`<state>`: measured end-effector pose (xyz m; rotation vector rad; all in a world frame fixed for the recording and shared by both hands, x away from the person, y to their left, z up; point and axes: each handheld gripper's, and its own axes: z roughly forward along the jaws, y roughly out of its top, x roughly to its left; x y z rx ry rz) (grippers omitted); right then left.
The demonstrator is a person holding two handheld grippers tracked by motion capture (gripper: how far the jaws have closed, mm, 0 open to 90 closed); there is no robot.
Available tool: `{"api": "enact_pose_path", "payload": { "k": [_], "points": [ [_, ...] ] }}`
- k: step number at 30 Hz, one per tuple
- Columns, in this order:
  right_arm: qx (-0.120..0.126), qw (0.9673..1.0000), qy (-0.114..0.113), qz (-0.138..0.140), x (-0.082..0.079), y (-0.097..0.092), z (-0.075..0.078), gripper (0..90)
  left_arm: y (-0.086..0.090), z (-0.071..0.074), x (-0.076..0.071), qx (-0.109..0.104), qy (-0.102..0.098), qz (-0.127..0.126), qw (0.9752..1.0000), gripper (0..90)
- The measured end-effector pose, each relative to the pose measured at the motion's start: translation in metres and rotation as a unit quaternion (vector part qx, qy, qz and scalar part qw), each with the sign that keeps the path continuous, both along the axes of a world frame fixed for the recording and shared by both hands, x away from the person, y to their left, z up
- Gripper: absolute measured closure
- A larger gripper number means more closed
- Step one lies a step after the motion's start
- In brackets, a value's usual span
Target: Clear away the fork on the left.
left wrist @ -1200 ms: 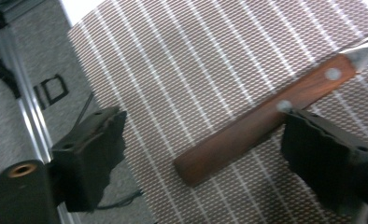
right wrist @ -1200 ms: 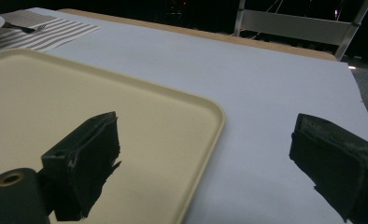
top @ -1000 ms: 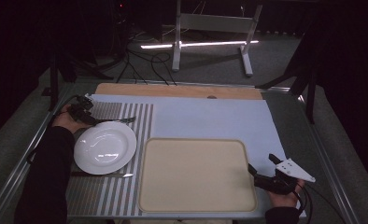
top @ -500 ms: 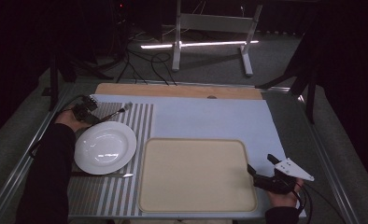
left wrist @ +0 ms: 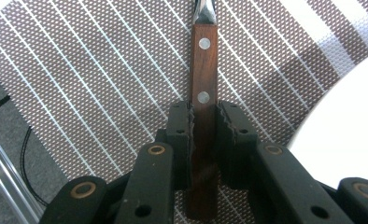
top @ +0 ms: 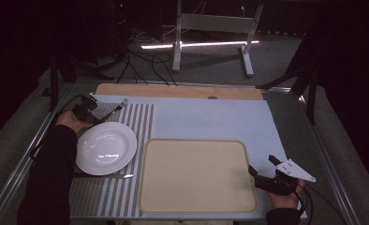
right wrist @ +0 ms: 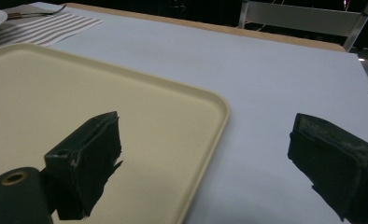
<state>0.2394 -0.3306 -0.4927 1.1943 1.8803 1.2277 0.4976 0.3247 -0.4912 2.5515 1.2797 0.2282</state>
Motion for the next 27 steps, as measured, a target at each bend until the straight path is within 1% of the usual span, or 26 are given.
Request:
{"api": "enact_pose_path", "payload": {
  "k": [4,6,7,9,12,17,23,24,25,26,27],
  "points": [
    [0.001,1.0000,-0.001,-0.001,-0.001,0.000,0.001,9.2,0.003,0.010,-0.003,-0.001,-0.021,0.010,0.9997,76.8],
    [0.001,1.0000,-0.003,-0.001,-0.001,0.000,0.001,9.2,0.004,0.014,-0.005,-0.005,-0.026,0.011,0.9996,76.8],
    [0.001,1.0000,-0.003,-0.001,-0.001,0.000,0.001,9.2,0.004,0.016,-0.006,-0.003,-0.028,0.009,0.9996,76.8],
    [0.002,1.0000,-0.003,0.000,-0.001,0.000,0.001,9.2,0.005,0.019,-0.007,-0.004,-0.034,0.013,0.9993,76.8],
    [0.001,1.0000,-0.003,0.000,-0.002,0.000,0.002,9.2,0.008,0.025,-0.011,-0.015,-0.046,0.020,0.9986,76.8],
    [0.003,1.0000,-0.003,0.000,-0.002,0.000,0.002,9.2,0.010,0.029,-0.016,-0.020,-0.057,0.024,0.9979,76.8],
    [0.003,1.0000,-0.005,0.001,-0.002,0.001,0.003,9.2,0.013,0.035,-0.021,-0.039,-0.073,0.033,0.9960,76.8],
    [0.003,1.0000,-0.005,0.001,-0.002,0.001,0.003,9.2,0.013,0.037,-0.023,-0.041,-0.081,0.038,0.9951,76.8],
    [0.003,1.0000,-0.006,0.000,-0.002,0.001,0.003,9.2,0.013,0.037,-0.024,-0.048,-0.081,0.039,0.9948,76.8],
    [0.003,1.0000,-0.006,0.001,-0.002,0.001,0.003,9.2,0.013,0.038,-0.025,-0.050,-0.084,0.037,0.9945,76.8],
    [0.003,1.0000,-0.006,0.001,-0.002,0.001,0.003,9.2,0.012,0.039,-0.026,-0.047,-0.087,0.037,0.9944,76.8]
  ]
}}
